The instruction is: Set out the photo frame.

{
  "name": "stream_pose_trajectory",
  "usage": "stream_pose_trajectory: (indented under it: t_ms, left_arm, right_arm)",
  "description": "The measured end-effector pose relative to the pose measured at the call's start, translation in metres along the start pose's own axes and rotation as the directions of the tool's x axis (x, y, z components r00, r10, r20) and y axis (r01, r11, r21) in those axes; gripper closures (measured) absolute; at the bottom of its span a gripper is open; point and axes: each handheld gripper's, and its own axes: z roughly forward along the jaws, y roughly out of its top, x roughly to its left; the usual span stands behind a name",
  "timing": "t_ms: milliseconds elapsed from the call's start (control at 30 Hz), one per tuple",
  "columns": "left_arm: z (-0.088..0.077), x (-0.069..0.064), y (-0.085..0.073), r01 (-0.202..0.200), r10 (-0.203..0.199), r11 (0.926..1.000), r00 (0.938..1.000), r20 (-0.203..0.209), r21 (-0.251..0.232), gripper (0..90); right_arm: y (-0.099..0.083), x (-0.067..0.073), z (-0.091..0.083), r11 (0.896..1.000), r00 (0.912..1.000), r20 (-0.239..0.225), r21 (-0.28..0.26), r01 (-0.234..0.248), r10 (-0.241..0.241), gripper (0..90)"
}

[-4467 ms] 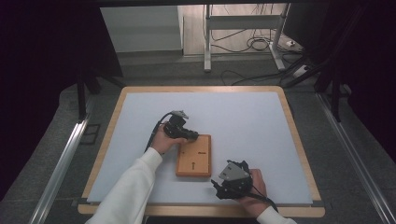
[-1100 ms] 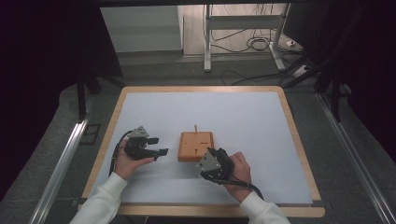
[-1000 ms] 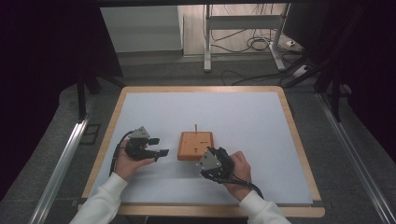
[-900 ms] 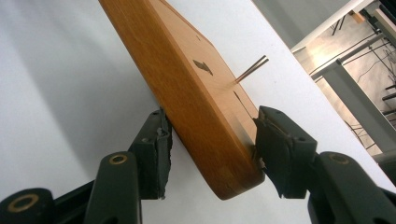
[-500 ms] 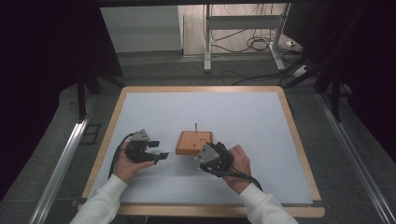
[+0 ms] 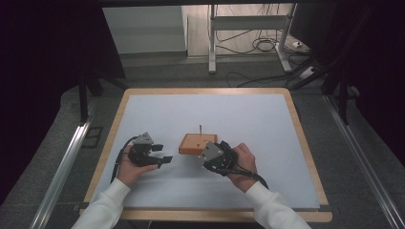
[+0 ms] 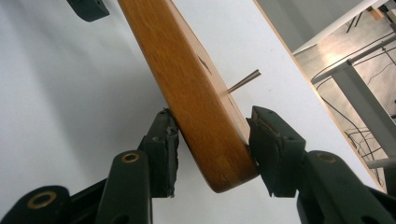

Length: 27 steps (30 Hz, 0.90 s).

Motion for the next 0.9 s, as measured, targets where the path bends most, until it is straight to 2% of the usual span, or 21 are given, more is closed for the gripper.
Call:
stream_pose_trajectory:
  t_ms: [467,800,900]
  left_arm:
    - [0.000,0.002,-0.001,0.011,-0.011,0.9999,0.9999,0.005,-0.001,28.5]
    - [0.002,0.004,-0.002,0.016,-0.016,0.9999,0.9998,0.008,0.000,28.5]
    - [0.002,0.004,-0.002,0.018,-0.018,0.9998,0.9998,0.010,0.001,28.4]
  right_arm:
    - [0.013,-0.012,0.004,0.999,0.9986,-0.032,-0.005,0.043,-0.043,60.3]
    - [0.028,-0.020,0.013,0.996,0.9960,-0.038,-0.036,0.079,-0.081,66.0]
    - [0.030,-0.024,0.014,0.997,0.9968,-0.038,-0.049,0.068,-0.070,67.1]
